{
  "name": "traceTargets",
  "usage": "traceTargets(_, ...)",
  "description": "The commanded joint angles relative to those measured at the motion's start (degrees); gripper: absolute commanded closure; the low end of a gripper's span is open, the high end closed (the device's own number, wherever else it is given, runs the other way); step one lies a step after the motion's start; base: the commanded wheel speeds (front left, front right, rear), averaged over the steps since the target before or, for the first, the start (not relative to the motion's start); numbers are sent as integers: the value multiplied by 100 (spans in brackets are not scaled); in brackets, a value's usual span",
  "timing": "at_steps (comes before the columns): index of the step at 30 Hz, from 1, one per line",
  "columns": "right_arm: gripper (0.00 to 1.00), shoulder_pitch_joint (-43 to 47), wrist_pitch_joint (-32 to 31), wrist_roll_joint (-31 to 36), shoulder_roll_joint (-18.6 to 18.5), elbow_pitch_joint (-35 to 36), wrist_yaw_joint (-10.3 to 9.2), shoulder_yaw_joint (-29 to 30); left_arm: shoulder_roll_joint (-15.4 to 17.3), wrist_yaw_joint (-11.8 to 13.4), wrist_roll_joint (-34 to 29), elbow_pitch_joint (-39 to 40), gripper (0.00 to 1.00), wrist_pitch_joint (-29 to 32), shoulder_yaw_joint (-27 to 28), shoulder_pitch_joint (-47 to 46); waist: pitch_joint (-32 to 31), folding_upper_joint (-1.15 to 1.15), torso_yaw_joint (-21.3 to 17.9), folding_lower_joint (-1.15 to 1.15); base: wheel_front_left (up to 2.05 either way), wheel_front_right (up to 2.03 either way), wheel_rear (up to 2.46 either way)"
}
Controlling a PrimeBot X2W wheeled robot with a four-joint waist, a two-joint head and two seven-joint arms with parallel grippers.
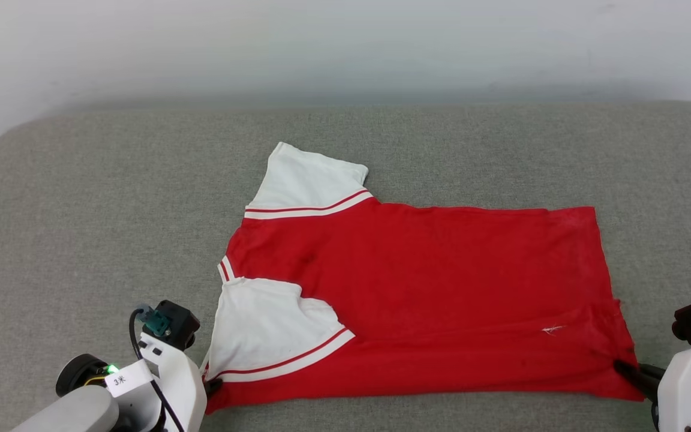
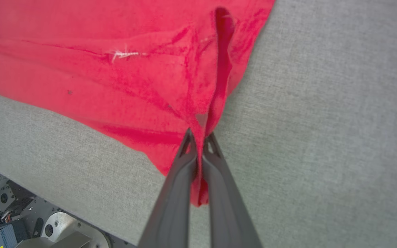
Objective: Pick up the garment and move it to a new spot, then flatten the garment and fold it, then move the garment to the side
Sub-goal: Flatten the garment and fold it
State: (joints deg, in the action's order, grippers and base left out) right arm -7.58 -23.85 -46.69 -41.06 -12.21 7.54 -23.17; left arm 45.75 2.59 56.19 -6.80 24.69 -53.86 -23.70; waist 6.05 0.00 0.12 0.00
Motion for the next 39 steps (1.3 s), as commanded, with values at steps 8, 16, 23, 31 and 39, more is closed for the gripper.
traceTargets(8,100,-180,92,280,420,-532,-11,11,-133,29,-12,-418,100,-68,-6,-30,279,0,0,0,0,0,0)
traceTargets(16,0,-37,1074,572,536,-522,-8,339,-81,56,-55,-369,0,-406,161,-103,-21,0,40,0,0,0,0)
traceTargets(23,0,115,2029,1367,922,56,-8,1260,161,237,-358,39,0,-740,492,-560,-119,0,-66,0,0,0,0)
traceTargets(31,0,206,2562,2659,2034,1278,-8,2282,65,144,-686,-59,0,-773,846,-1773,442,0,-457,0,0,0,0)
traceTargets(39,0,310,2451,3169,2584,2133,-8,2345,-163,-190,-601,-663,0,-194,1044,-3075,1205,0,-803,0,0,0,0)
